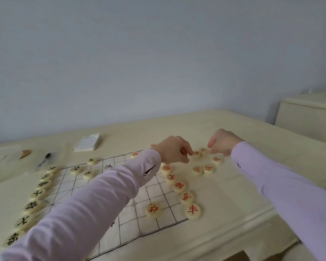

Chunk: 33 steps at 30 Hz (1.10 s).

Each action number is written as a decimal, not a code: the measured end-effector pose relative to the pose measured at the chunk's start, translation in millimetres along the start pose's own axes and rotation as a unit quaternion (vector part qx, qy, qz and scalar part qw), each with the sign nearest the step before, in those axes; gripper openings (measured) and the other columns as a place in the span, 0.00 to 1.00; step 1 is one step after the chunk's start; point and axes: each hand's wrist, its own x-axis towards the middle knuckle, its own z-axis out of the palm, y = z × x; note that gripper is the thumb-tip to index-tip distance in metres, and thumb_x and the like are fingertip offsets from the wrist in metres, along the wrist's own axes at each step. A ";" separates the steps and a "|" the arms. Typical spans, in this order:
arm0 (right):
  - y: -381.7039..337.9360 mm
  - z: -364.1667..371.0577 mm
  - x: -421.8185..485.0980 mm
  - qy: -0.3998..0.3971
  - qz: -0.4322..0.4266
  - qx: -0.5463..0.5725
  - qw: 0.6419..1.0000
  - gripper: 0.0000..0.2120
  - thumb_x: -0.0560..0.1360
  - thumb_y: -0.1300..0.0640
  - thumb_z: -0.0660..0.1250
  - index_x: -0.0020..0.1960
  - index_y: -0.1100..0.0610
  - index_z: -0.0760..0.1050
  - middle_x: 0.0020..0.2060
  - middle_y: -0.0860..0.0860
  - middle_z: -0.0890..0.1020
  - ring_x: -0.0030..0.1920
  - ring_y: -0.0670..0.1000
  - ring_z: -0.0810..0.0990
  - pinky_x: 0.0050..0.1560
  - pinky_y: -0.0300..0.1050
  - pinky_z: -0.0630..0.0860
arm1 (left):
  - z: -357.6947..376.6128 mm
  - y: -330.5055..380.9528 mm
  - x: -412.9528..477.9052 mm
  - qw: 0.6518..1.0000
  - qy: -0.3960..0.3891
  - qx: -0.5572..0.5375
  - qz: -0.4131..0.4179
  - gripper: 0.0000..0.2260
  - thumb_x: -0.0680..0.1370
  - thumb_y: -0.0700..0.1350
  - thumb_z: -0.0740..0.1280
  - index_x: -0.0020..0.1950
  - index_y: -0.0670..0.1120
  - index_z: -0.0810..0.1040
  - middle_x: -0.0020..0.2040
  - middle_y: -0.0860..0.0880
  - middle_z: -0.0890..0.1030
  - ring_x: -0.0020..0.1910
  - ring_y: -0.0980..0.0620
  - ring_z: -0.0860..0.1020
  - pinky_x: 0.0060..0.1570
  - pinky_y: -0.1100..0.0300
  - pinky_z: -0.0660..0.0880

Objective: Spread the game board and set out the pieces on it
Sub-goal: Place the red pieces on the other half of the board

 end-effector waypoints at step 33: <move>27.4 14.4 1.3 -0.115 -0.151 0.018 0.982 0.12 0.68 0.58 0.74 0.50 0.51 0.79 0.40 0.47 0.75 0.37 0.51 0.80 0.49 0.46 0.79 | 23.1 11.7 6.3 0.997 -0.054 0.048 -0.036 0.16 0.73 0.49 0.70 0.60 0.47 0.78 0.52 0.52 0.77 0.55 0.51 0.76 0.57 0.57 0.74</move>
